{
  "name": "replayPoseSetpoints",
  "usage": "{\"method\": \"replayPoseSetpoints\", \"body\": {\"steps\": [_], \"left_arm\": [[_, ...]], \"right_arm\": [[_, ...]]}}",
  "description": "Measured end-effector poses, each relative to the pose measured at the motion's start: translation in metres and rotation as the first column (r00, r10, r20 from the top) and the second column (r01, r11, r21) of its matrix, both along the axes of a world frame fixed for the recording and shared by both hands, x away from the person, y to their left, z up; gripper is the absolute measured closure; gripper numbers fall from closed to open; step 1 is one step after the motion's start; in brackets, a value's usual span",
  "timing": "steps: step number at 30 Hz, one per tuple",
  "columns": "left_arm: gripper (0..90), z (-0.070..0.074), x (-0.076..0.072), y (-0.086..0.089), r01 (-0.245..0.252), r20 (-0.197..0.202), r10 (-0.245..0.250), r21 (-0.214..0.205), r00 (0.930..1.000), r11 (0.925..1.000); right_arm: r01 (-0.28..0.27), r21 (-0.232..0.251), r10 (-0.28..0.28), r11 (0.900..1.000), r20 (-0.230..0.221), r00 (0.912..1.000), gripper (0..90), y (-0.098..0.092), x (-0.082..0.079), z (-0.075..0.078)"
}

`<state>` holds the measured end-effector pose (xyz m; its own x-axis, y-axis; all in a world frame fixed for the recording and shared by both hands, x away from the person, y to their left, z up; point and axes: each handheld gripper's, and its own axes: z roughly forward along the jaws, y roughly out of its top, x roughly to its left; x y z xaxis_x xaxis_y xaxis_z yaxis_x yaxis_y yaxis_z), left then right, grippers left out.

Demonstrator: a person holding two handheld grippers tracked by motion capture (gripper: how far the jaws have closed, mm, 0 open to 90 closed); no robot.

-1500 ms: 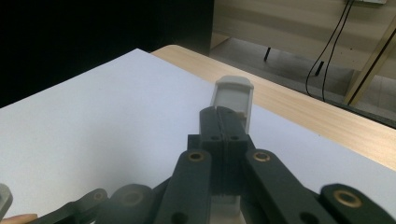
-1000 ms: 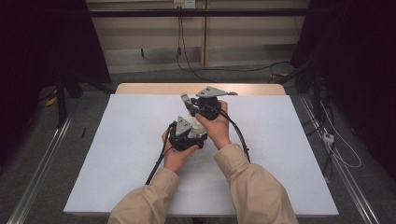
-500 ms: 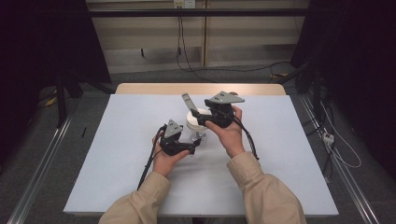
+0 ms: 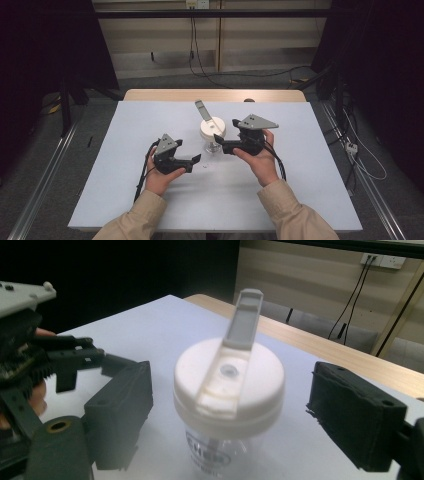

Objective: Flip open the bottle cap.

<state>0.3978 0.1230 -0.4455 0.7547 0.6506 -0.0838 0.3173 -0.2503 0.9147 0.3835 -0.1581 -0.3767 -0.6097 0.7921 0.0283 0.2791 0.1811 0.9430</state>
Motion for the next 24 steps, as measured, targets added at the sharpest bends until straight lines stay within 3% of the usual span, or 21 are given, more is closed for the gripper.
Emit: {"method": "replayPoseSetpoints", "body": {"steps": [7, 9, 16, 24], "left_arm": [[8.5, 0.001, -0.008, 0.027, -0.011, -0.013, 0.011, -0.016, 0.9999, 0.9998], [8.5, 0.001, -0.01, 0.032, -0.009, -0.008, 0.009, 0.0, 0.9999, 1.0], [8.7, 0.004, -0.017, 0.046, -0.013, -0.006, 0.013, -0.02, 0.9999, 0.9997], [8.7, 0.005, -0.024, 0.059, -0.012, -0.01, 0.012, -0.011, 0.9999, 0.9999]], "right_arm": [[0.019, 0.005, -0.019, 0.9998, 0.003, 0.9998, 15.9, -0.019, -0.018, -0.012], [0.022, 0.007, -0.022, 0.9997, 0.001, 0.9998, 15.5, -0.023, -0.022, -0.016], [0.023, -0.011, -0.023, 0.9997, -0.005, 0.9997, 14.3, -0.034, -0.036, -0.026], [0.044, -0.003, -0.044, 0.999, -0.025, 0.9987, 13.9, -0.053, -0.053, -0.042]]}}
